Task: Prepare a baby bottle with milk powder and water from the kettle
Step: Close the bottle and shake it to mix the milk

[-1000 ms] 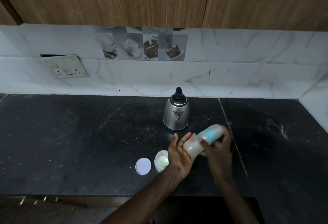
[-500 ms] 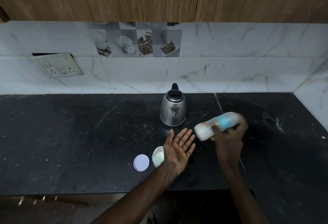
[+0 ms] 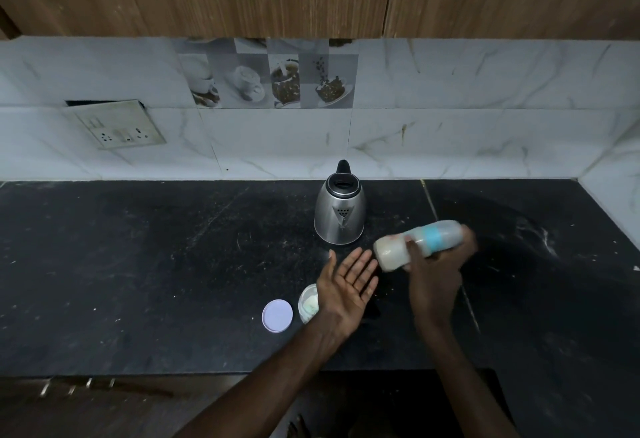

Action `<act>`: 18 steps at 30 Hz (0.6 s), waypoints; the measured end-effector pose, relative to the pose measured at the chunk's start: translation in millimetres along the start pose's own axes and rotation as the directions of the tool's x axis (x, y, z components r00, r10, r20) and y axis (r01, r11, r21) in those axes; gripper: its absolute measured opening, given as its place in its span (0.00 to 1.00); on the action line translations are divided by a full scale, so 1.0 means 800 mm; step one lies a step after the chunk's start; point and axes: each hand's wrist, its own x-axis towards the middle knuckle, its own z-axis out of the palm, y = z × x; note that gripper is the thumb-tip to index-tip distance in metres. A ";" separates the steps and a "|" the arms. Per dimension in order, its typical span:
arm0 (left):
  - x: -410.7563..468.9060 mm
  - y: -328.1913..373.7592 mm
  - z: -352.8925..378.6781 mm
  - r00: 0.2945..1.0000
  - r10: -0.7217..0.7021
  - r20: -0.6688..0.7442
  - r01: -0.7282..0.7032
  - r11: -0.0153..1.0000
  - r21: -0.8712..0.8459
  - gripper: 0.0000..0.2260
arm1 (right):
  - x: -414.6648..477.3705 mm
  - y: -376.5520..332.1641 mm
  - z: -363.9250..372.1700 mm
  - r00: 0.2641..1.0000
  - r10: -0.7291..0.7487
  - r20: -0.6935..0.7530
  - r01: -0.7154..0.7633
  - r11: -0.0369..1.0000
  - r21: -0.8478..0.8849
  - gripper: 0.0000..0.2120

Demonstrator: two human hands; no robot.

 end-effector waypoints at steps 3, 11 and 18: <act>0.000 -0.002 0.001 1.000 -0.006 -0.013 0.006 1.000 0.015 0.28 | -0.009 0.007 0.003 0.969 0.006 0.245 0.026 0.992 -0.126 0.38; 0.000 -0.001 -0.003 1.000 -0.002 0.011 0.002 1.000 0.017 0.29 | 0.004 -0.014 -0.012 0.999 -0.042 0.009 0.042 0.999 -0.020 0.40; -0.001 -0.003 -0.007 1.000 -0.003 0.020 0.002 1.000 0.028 0.28 | -0.001 -0.005 -0.025 1.000 -0.004 -0.027 0.007 0.996 0.094 0.37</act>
